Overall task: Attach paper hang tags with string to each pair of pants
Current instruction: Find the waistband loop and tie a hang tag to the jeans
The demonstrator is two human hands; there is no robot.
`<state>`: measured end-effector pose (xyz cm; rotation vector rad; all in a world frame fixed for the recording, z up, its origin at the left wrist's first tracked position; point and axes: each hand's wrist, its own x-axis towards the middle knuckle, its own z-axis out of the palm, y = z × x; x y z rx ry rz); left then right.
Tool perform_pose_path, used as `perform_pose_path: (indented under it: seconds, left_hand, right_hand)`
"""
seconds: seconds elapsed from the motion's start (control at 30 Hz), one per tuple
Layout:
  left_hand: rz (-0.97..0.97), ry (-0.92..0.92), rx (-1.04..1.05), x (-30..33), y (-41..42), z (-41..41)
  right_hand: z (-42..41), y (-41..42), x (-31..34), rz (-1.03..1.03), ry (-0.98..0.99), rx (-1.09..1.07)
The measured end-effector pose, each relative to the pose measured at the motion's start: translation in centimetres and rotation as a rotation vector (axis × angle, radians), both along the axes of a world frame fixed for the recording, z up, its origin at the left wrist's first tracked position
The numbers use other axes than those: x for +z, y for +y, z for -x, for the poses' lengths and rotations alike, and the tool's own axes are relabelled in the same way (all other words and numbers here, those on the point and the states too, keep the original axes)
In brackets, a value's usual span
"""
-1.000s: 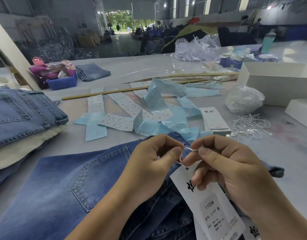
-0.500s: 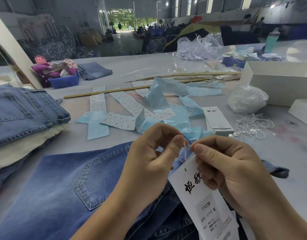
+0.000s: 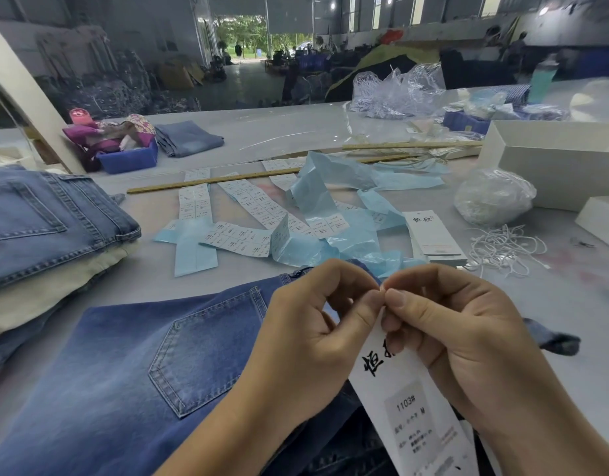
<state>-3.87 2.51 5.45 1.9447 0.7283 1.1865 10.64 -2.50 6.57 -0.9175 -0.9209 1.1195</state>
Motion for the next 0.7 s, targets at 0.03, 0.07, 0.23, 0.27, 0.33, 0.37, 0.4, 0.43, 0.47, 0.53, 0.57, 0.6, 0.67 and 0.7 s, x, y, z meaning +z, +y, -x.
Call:
perform_pose_path:
  seconds: [0.03, 0.07, 0.23, 0.27, 0.33, 0.37, 0.4, 0.43, 0.47, 0.53, 0.57, 0.6, 0.67, 0.7]
  left_hand:
    - [-0.008, 0.006, 0.013, -0.04, 0.02, 0.04]
    - [-0.020, 0.014, 0.028, -0.07, 0.01, 0.08]
    - [-0.013, 0.007, 0.056, -0.06, -0.15, -0.11]
    - [0.003, -0.014, 0.064, -0.06, -0.16, -0.14]
    - [0.055, -0.075, 0.076, 0.02, -0.21, -0.18]
    - [0.079, -0.104, 0.076, 0.10, -0.27, -0.21]
    - [0.091, -0.125, 0.076, 0.22, -0.33, -0.23]
    - [0.095, -0.140, 0.078, 0.35, -0.34, -0.27]
    - [0.096, -0.150, 0.079, 0.44, -0.33, -0.30]
    - [0.103, -0.150, 0.075, 0.49, -0.25, -0.32]
    - [0.105, -0.136, 0.068, 0.46, -0.22, -0.31]
    - [0.106, -0.117, 0.059, 0.39, -0.24, -0.28]
    - [0.114, -0.079, 0.034, 0.24, -0.30, -0.28]
    - [0.123, -0.064, 0.020, 0.17, -0.35, -0.31]
  right_hand:
    - [-0.07, 0.00, -0.04, 0.003, -0.007, -0.009]
    - [-0.17, -0.01, -0.10, 0.003, -0.011, -0.021]
    - [0.06, -0.15, -0.23, -0.060, -0.138, -0.114]
    - [0.19, -0.16, -0.23, -0.079, -0.141, -0.140]
    - [0.30, -0.17, -0.27, -0.097, -0.141, -0.188]
    - [0.30, -0.17, -0.28, -0.103, -0.151, -0.206]
    - [0.29, -0.18, -0.29, -0.109, -0.164, -0.216]
    - [0.27, -0.18, -0.33, -0.115, -0.179, -0.219]
    - [0.25, -0.17, -0.36, -0.121, -0.194, -0.219]
    - [0.22, -0.17, -0.48, -0.123, -0.217, -0.224]
    - [0.18, -0.16, -0.54, -0.119, -0.226, -0.228]
    - [0.13, -0.22, -0.61, -0.115, -0.234, -0.231]
    - [0.06, -0.20, -0.66, -0.115, -0.246, -0.233]
    - [0.04, -0.20, -0.68, -0.118, -0.250, -0.231]
